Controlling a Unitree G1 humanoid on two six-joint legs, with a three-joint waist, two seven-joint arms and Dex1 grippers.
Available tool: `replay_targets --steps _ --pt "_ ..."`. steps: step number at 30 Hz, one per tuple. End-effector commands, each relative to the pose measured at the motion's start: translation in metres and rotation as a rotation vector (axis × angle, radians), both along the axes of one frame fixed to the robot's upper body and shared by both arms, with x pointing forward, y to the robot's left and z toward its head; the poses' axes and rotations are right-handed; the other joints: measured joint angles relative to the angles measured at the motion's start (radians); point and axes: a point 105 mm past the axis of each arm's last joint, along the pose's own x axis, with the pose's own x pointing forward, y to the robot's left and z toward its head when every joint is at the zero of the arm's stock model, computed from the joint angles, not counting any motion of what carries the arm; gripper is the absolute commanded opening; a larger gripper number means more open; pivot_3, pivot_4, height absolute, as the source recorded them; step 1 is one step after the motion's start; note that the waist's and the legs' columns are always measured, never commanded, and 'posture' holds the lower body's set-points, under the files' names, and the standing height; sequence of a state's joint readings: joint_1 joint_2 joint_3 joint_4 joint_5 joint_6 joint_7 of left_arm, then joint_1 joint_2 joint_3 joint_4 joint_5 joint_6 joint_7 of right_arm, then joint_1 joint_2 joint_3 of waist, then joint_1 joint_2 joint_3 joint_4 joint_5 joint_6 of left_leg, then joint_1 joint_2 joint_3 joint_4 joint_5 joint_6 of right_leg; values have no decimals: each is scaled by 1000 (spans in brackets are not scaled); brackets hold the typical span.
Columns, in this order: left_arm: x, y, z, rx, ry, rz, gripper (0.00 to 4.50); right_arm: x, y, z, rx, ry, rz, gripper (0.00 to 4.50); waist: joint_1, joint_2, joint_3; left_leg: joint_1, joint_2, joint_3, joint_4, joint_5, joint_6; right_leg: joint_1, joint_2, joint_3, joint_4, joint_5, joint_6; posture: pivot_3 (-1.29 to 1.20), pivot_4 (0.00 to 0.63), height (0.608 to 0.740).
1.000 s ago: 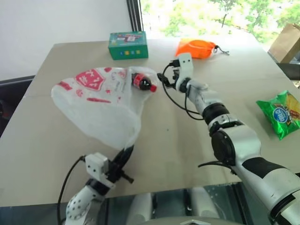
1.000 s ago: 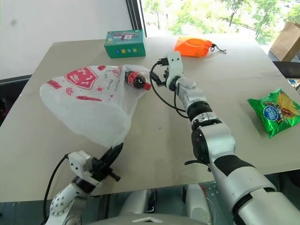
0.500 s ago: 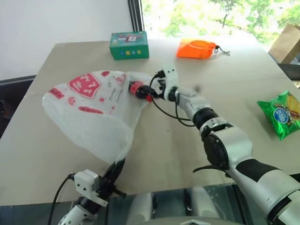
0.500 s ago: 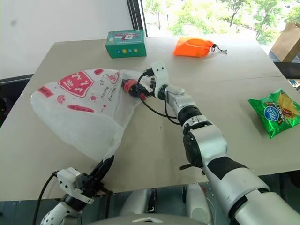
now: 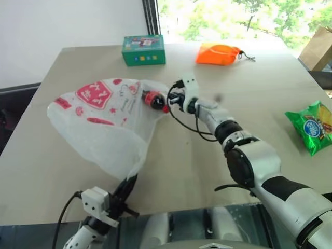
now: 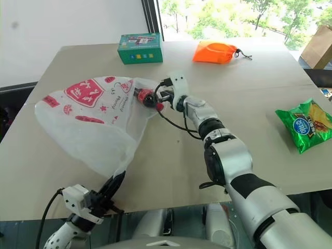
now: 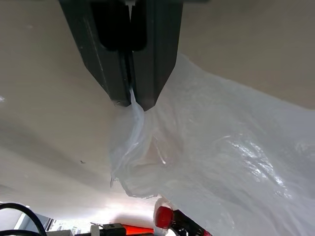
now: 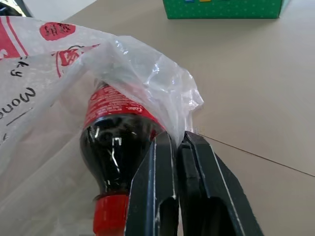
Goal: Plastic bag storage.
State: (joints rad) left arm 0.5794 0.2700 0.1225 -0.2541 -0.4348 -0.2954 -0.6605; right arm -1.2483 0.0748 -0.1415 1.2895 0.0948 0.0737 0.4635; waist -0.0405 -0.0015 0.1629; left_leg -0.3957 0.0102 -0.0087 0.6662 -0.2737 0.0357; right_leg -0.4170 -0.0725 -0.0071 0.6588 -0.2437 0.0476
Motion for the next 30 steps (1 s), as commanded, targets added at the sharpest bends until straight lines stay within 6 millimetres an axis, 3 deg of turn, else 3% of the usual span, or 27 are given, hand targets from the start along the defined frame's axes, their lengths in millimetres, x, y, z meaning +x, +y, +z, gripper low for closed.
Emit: replay_targets --steps 1,5,8,18,21,24,28,30 --pt "13 4 18 12 -66 17 0 11 -19 18 69 -47 -75 147 1 0 0 0 0 0 0 0 0 0 0 0 0 0 0 0 150 740" --pt "32 -9 65 -64 -205 -11 0 18 -43 30 152 -42 -120 147 3 -1 0 -1 0 -1 2 0 0 0 0 0 1 0 0 0 150 740" --pt "37 -24 86 -80 -252 -68 0 20 -56 36 194 -39 -122 147 1 -1 0 -1 0 0 2 0 0 0 0 0 1 0 0 0 150 740" --pt "65 -29 107 -101 -303 -60 0 16 -152 41 255 -68 -318 147 10 -1 0 -1 -2 0 2 0 0 2 0 0 0 0 0 0 150 740" --pt "65 -34 95 -88 -258 -103 0 8 -140 39 259 -59 -255 147 -2 -1 0 0 -2 1 2 0 0 2 0 1 0 0 0 0 150 740" --pt "62 -35 84 -72 -224 -125 0 4 -116 33 229 -38 -183 911 -15 -1 0 3 -2 3 0 0 0 1 2 3 1 0 0 0 150 740" --pt "59 -31 82 -53 -221 -123 0 3 -67 25 94 -66 -60 2815 -14 0 0 3 -1 1 0 0 0 1 4 2 3 0 0 0 150 740" --pt "59 -30 83 -47 -230 -112 0 4 -53 23 75 -63 -31 3676 -12 0 0 4 -1 2 1 0 0 1 3 3 3 0 0 0 150 740"
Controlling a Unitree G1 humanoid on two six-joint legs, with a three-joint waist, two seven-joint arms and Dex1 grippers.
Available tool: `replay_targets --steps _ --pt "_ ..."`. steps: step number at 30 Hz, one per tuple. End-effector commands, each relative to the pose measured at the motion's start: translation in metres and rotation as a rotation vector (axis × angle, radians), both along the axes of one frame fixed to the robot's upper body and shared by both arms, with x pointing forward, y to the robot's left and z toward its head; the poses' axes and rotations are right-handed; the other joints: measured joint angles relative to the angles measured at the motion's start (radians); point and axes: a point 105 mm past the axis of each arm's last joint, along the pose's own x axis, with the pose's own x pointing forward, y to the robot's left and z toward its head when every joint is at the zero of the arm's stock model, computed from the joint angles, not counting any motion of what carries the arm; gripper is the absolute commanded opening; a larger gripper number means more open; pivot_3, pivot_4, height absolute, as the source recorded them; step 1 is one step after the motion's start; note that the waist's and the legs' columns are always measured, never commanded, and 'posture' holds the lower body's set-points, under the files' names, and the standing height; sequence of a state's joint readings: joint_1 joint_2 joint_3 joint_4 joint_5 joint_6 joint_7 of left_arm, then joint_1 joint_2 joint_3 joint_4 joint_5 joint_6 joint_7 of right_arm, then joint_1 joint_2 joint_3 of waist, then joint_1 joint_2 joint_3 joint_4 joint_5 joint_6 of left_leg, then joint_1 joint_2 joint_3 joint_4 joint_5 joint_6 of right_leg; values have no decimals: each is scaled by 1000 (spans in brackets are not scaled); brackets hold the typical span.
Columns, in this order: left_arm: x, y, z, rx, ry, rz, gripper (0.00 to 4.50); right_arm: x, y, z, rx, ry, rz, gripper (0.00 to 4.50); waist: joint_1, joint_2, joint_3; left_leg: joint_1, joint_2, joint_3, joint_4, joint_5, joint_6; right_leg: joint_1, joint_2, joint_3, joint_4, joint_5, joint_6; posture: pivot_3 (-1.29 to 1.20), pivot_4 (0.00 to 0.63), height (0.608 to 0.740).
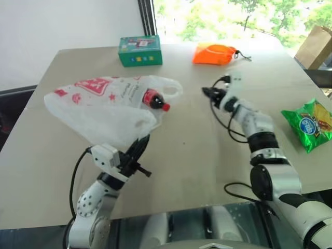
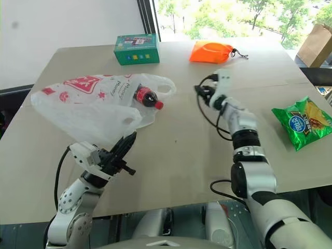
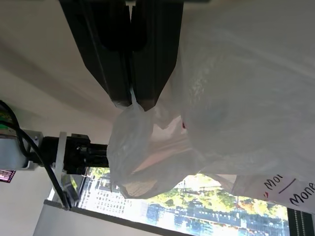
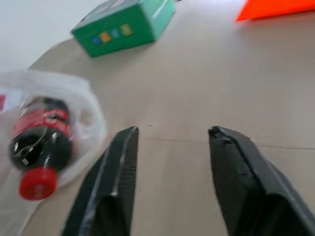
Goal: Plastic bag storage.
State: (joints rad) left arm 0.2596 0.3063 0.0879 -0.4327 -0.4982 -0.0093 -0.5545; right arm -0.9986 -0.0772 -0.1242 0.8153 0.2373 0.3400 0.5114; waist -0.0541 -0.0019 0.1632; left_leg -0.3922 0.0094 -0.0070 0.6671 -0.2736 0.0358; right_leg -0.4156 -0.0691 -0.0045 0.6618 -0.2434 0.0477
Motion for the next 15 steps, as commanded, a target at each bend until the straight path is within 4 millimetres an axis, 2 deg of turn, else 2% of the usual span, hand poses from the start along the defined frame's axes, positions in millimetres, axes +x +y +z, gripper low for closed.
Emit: replay_targets --steps 1,4,12,15 --pt "-3 4 13 23 -63 23 0 2 29 19 -49 -86 70 3676 7 0 0 0 0 0 0 0 0 0 0 0 0 0 0 0 150 740" --pt "-4 6 19 32 -83 49 0 6 43 16 -78 -88 57 3676 15 0 0 -1 0 0 1 0 0 0 -1 0 -1 0 0 0 150 740" --pt "-11 13 27 41 -99 110 0 10 53 9 -80 -53 -2 3676 14 0 0 -3 0 -1 0 1 -1 0 -3 -1 -5 0 0 0 150 740" --pt "-10 12 30 41 -107 113 0 11 55 12 -71 -70 -19 3676 13 0 0 -3 0 -1 0 0 -1 0 -2 -1 -4 0 0 0 150 740"
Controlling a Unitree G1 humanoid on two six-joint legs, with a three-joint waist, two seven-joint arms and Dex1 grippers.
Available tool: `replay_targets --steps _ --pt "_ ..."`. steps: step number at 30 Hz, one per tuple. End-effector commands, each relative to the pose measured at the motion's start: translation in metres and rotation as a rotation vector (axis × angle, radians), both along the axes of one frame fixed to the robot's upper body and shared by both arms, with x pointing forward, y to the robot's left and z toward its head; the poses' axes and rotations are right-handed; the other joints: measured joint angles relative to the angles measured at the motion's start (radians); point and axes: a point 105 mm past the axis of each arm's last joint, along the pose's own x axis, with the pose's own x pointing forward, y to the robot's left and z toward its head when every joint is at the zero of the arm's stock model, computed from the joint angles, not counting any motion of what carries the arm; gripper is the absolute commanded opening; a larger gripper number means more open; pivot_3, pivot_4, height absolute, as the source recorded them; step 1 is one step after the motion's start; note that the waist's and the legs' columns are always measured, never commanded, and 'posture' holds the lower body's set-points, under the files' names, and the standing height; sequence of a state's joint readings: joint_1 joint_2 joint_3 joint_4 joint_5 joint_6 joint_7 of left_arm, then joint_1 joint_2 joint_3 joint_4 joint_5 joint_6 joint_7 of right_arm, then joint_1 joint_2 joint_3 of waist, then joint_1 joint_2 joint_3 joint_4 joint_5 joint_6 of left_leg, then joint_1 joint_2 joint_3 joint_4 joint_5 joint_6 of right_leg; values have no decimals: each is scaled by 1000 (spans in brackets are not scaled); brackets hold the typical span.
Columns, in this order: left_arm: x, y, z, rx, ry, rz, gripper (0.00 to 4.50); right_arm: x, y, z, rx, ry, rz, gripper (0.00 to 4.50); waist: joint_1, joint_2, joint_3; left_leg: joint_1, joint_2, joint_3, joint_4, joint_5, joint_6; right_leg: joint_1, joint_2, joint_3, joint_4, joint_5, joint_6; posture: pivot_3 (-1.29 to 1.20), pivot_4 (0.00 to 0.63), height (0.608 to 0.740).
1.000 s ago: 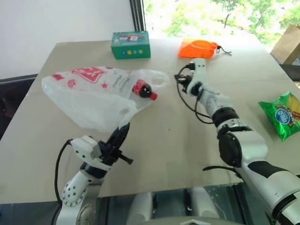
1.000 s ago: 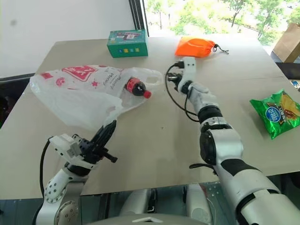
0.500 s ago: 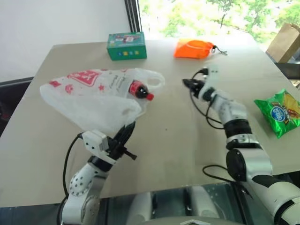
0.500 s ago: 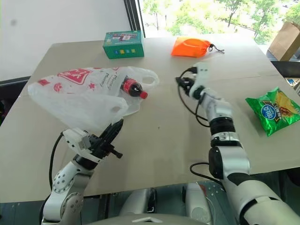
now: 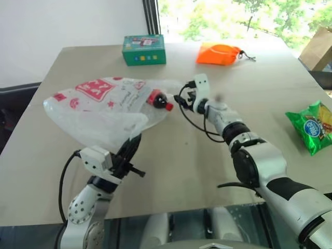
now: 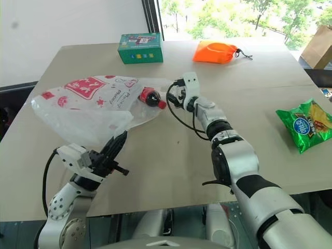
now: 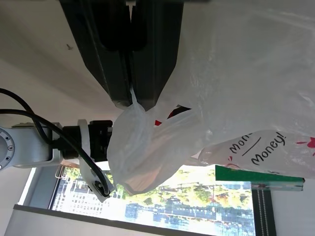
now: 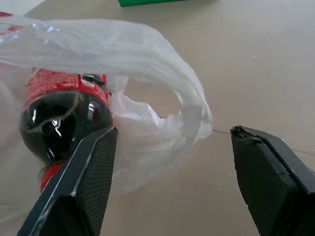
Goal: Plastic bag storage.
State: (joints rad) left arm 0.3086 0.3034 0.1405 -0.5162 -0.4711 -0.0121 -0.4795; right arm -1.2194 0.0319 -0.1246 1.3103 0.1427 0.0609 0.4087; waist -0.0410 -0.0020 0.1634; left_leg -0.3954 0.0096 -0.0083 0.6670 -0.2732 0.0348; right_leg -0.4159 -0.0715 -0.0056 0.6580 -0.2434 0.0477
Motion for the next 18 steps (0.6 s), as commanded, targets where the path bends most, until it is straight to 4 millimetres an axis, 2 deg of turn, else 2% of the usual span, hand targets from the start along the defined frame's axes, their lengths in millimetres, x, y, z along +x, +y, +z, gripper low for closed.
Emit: replay_targets --steps 1,3,5,8,10,12,18 --pt "-2 -3 18 15 -69 -1 0 5 9 33 51 -100 -4 3676 0 0 0 0 0 0 0 0 0 0 0 0 0 0 0 0 150 740" --pt "-1 -4 19 15 -70 0 0 5 11 39 84 -106 -10 3676 0 0 0 0 0 0 0 0 0 0 0 0 1 0 0 0 150 740" --pt "-1 -5 18 17 -66 -5 0 6 13 45 121 -105 -23 3130 0 0 0 0 0 0 0 0 0 0 0 0 1 0 0 0 150 740" --pt "-1 -5 18 22 -61 -11 0 5 18 48 117 -112 -9 1855 0 0 0 0 0 0 0 0 0 0 0 0 0 0 0 0 150 740" --pt "0 -4 19 26 -63 -10 0 3 20 42 77 -99 6 835 0 0 0 0 0 0 0 0 0 0 0 0 0 0 0 0 150 740" --pt "1 -2 19 28 -64 -6 0 2 22 38 61 -91 15 60 0 0 0 0 0 0 0 0 0 0 0 0 0 0 0 0 150 740" --pt "1 -2 16 34 -64 -3 0 5 12 32 29 -100 -14 60 0 0 0 0 0 0 0 0 0 0 0 0 0 0 0 0 150 740"
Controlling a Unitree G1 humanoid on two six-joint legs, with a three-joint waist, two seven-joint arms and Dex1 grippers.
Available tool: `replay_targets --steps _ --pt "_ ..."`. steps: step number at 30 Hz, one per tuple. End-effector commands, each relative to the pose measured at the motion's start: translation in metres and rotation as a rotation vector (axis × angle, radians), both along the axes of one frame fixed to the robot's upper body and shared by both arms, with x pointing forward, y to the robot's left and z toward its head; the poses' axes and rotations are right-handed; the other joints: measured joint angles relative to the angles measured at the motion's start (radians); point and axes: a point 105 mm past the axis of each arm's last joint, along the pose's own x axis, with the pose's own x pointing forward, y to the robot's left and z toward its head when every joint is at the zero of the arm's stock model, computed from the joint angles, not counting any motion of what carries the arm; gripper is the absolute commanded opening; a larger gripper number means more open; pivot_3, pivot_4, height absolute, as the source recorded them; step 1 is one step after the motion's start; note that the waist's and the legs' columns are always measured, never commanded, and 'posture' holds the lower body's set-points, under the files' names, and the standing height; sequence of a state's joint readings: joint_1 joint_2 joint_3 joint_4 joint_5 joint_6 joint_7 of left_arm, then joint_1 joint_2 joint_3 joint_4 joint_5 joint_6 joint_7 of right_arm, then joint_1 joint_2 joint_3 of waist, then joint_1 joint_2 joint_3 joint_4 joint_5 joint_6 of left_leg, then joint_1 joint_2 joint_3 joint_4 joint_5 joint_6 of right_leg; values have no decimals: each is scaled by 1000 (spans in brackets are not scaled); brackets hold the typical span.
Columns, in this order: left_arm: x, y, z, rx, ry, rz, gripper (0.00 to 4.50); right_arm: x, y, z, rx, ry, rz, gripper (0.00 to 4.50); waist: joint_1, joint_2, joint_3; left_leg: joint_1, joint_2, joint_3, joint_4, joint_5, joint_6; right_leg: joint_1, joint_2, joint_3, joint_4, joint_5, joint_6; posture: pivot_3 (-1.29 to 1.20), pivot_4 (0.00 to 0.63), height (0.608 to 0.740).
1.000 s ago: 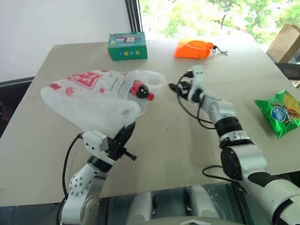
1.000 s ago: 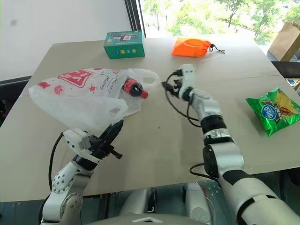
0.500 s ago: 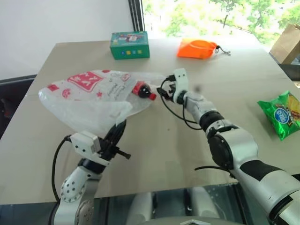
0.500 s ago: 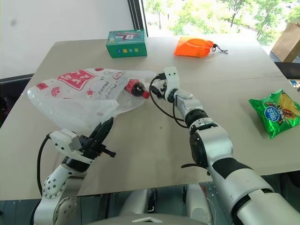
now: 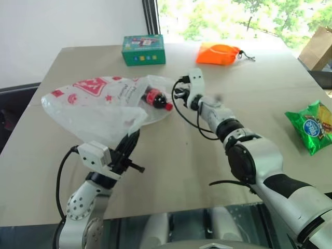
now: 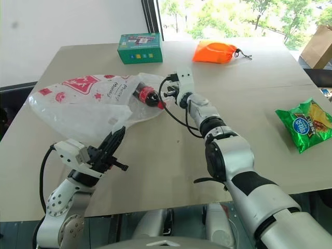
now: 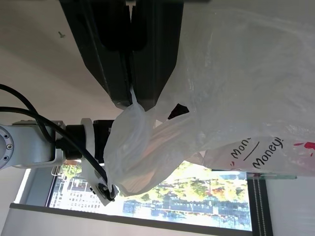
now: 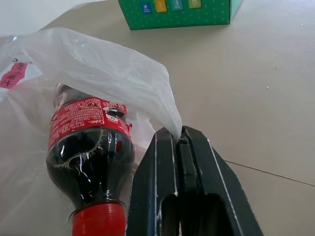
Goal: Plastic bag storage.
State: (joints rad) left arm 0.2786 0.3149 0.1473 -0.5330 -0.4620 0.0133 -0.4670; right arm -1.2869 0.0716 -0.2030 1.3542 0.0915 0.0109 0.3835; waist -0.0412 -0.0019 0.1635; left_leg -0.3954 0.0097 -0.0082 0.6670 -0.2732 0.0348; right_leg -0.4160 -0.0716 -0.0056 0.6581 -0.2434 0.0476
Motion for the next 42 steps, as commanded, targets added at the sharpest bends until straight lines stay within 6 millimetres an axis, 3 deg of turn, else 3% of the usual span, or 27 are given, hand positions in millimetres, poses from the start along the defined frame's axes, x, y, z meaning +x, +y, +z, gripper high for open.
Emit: replay_targets --steps 1,7,10,14,19,25,31,34,38,40,42 --pt "-3 -1 9 12 -46 -4 0 5 -7 11 2 -52 -27 60 0 0 0 0 0 0 0 0 0 0 0 0 0 0 0 0 150 740" --pt "8 -6 15 11 -70 -14 0 18 -44 40 196 -81 -118 60 6 0 0 -1 0 -1 0 0 0 0 -1 -1 0 0 0 0 150 740" --pt "17 -8 19 8 -85 -26 0 19 -68 55 329 -85 -78 60 9 0 0 -1 -1 -1 1 0 0 1 0 -1 0 0 0 0 150 740" --pt "25 -10 24 -1 -106 -36 0 14 -95 64 366 -117 -34 60 14 0 0 -2 -1 -1 1 0 0 1 -1 -2 -2 0 0 0 150 740" --pt "39 -14 32 -32 -130 -56 0 -8 -156 79 356 -152 -91 60 33 0 1 -3 -1 -2 1 0 0 0 -1 -2 -2 0 0 0 150 740" --pt "52 -20 43 -89 -166 -65 0 -40 -224 77 284 -135 -306 60 34 1 1 -4 -3 -2 1 0 1 0 -1 -3 -2 0 0 0 150 740" --pt "61 -26 36 -92 -148 -63 0 -57 -265 68 253 -121 -499 60 26 0 1 -2 -3 -1 1 0 1 1 0 -1 0 0 1 0 150 740" --pt "61 -32 30 -78 -132 -86 0 -64 -258 63 224 -108 -473 877 28 0 1 -2 -3 -1 1 0 1 0 0 -1 0 0 1 0 150 740" --pt "54 -45 27 -69 -125 -144 0 -75 -255 71 155 -161 -416 2778 28 0 1 -2 -3 0 1 0 1 1 0 -1 0 0 1 0 150 740" --pt "46 -52 24 -67 -113 -184 0 -89 -254 78 101 -216 -329 3778 29 0 1 -2 -3 0 2 0 1 1 0 -1 -1 0 1 0 150 740" --pt "32 -55 15 -37 -83 -227 0 -111 -257 79 -62 -291 -240 4445 34 0 1 -2 -3 -1 2 0 1 1 0 -1 -2 0 1 0 150 740"
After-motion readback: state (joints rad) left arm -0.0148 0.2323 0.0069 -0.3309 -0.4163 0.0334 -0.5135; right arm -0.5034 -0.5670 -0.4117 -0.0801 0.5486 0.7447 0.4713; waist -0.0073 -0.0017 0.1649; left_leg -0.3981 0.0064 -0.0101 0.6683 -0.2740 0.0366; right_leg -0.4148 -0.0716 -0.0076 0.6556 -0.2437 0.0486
